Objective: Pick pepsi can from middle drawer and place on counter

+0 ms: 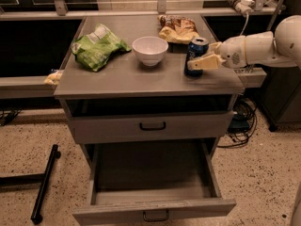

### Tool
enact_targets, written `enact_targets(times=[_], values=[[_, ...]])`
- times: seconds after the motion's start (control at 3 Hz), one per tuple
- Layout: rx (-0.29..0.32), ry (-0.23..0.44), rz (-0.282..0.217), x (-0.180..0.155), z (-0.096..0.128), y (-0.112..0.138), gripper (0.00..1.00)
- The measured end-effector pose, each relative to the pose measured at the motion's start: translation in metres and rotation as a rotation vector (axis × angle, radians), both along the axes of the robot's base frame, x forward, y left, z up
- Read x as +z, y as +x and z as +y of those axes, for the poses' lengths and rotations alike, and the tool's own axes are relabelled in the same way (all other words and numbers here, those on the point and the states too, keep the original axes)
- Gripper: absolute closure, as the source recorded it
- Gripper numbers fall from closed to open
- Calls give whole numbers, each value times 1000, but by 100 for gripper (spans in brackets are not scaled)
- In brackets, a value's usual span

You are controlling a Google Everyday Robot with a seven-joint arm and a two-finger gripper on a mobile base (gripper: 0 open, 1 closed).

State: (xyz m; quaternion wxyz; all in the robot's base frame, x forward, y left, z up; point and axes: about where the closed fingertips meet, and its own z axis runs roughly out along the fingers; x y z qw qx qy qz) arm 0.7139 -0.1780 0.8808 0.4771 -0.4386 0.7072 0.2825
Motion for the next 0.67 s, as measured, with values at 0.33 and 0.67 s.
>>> enact_targets(times=[0.33,0.67], values=[[0,0,0,0,0,0,0],[0,0,0,0,0,0,0]])
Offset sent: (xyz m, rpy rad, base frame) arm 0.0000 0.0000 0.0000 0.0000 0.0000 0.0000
